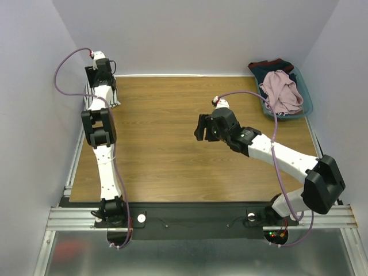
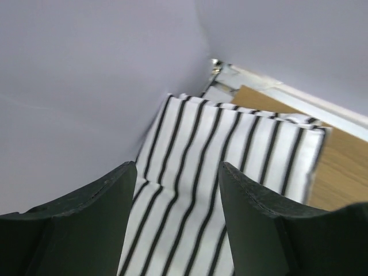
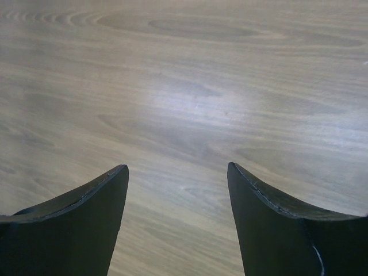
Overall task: Fold and stack the tank tops
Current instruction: Neatly place the folded tank top to the corner, then grab the tank top from the pile, then move the tank top to the center of the board, then flatten the tank top out
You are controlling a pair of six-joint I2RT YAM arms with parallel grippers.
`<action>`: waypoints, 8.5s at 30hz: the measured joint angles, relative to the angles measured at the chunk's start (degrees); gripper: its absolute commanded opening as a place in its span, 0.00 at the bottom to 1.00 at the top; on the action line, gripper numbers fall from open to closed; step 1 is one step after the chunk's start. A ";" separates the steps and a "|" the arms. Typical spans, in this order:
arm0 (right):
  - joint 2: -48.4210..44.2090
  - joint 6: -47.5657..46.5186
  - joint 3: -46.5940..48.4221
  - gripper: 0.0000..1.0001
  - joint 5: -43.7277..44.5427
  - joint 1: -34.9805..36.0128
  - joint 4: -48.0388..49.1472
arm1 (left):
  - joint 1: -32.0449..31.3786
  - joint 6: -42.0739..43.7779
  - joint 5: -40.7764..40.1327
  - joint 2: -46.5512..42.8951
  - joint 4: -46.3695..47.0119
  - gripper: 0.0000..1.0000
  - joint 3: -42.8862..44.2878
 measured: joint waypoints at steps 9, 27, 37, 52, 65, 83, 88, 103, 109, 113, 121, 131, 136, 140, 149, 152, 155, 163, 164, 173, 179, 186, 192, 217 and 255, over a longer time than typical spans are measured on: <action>6.56 -1.18 11.78 0.76 -3.21 -20.24 -2.03 | -10.34 -14.75 8.70 -23.91 -3.80 0.68 -13.42; 41.09 2.03 46.73 0.76 3.69 -53.05 -3.89 | -37.77 -33.70 36.61 -78.49 -8.02 0.66 -72.65; 56.28 2.54 60.52 0.43 5.05 -54.18 -4.85 | -37.75 -30.88 39.89 -89.68 -9.60 0.66 -74.99; 47.08 2.99 55.63 0.00 7.48 -54.18 -5.81 | -37.75 -30.80 40.24 -88.83 -9.97 0.66 -77.37; 27.12 0.00 53.55 0.00 5.64 -53.35 -5.66 | -37.75 -30.38 40.00 -85.18 -9.25 0.66 -76.13; 6.62 -0.35 26.97 0.75 0.22 -20.79 -3.06 | -37.75 -34.80 36.98 -83.84 -5.42 0.67 -74.01; 14.97 0.52 23.17 0.83 0.24 -22.40 -2.38 | -37.75 -38.07 36.92 -82.82 -2.71 0.66 -78.49; 7.43 4.26 -3.87 0.70 0.20 -2.60 1.84 | -37.73 -57.92 21.03 -97.98 -12.35 0.50 -101.81; 10.69 6.45 -5.40 0.70 -0.17 0.20 4.02 | -37.73 -64.17 20.65 -93.09 -15.91 0.54 -105.68; 11.61 7.19 -5.40 0.61 -0.15 0.15 4.90 | -37.73 -66.88 20.65 -91.47 -17.73 0.54 -106.25; 14.21 7.56 -5.40 0.33 0.04 0.20 6.49 | -37.73 -68.52 20.63 -89.85 -19.12 0.52 -106.33; 15.56 7.10 -5.33 0.59 0.07 0.20 7.23 | -37.75 -67.84 19.89 -86.53 -18.32 0.18 -105.72; 15.39 6.95 -5.40 0.74 0.66 0.20 7.23 | -37.75 -66.58 19.78 -84.80 -17.68 0.00 -104.91; 15.04 6.93 -5.51 0.66 1.25 0.20 7.30 | -37.75 -65.48 19.89 -84.02 -17.18 0.00 -104.50; 17.73 7.43 -5.44 0.06 2.12 -0.07 8.63 | -37.75 -60.54 22.56 -82.75 -13.75 0.00 -104.24; 16.24 6.40 -3.96 0.03 3.04 -1.20 7.54 | -37.77 -57.44 24.33 -81.96 -11.96 0.00 -103.78; 12.33 4.15 1.05 0.03 5.92 -3.69 5.03 | -38.21 -54.51 25.40 -80.89 -11.15 0.00 -101.72; 10.03 -4.90 24.50 0.01 15.32 -6.25 5.11 | -39.36 -48.22 25.14 -80.81 -9.81 0.00 -94.99; 12.02 -6.40 29.22 0.01 15.98 -6.43 4.87 | -39.36 -47.80 24.72 -80.98 -9.86 0.00 -94.73; 43.23 -14.60 65.72 0.30 9.55 -10.88 8.92 | -31.98 -46.03 22.75 -80.37 -11.56 0.00 -92.63; 57.40 -16.92 71.95 0.70 5.88 -12.98 4.00 | -23.02 -43.80 23.74 -74.88 -9.35 0.00 -89.15; 42.88 -15.06 51.58 0.64 5.81 -12.55 1.31 | -22.75 -42.62 25.90 -72.13 -7.48 0.00 -88.85; 12.68 -6.78 21.20 0.56 4.46 -10.62 0.90 | -22.75 -42.86 27.17 -72.13 -6.64 0.00 -88.85; 3.45 14.51 -9.29 0.51 -0.26 3.19 1.25 | -22.64 -43.56 30.12 -72.85 -5.01 0.00 -89.68; 21.11 14.73 -0.52 0.12 2.08 5.46 2.91 | -22.62 -43.54 31.98 -72.83 -4.42 0.00 -89.68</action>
